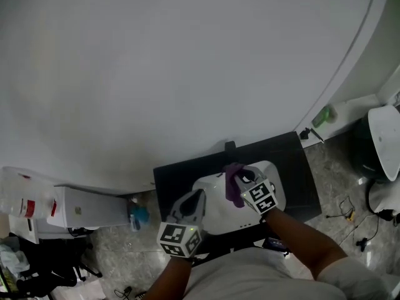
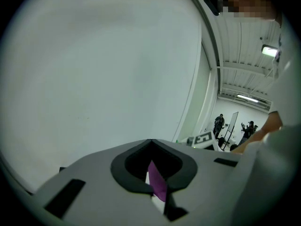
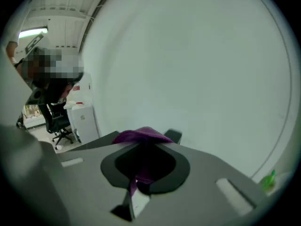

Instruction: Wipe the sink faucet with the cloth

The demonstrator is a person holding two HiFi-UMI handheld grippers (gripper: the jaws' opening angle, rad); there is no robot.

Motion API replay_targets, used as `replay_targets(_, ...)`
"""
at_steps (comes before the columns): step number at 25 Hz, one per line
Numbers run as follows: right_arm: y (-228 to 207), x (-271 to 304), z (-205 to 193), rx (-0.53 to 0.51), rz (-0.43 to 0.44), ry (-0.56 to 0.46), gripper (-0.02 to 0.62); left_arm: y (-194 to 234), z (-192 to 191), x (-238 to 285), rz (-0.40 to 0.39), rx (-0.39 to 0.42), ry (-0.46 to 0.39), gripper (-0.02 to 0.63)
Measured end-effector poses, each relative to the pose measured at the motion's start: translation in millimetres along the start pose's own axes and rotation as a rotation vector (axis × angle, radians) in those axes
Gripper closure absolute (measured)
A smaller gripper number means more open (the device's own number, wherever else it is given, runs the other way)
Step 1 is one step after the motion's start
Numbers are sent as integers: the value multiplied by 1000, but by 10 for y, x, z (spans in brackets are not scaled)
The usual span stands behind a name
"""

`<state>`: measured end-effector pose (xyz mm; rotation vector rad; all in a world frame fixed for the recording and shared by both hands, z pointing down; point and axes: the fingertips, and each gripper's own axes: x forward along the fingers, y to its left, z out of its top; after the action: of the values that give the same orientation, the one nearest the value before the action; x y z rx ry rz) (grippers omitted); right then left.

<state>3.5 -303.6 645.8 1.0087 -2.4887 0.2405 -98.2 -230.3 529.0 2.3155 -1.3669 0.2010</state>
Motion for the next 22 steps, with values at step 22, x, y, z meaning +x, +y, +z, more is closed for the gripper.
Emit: replay_targets(22, 170, -1162, 985, -16, 12, -258, 571, -306, 603, -227, -37, 82, -134, 600)
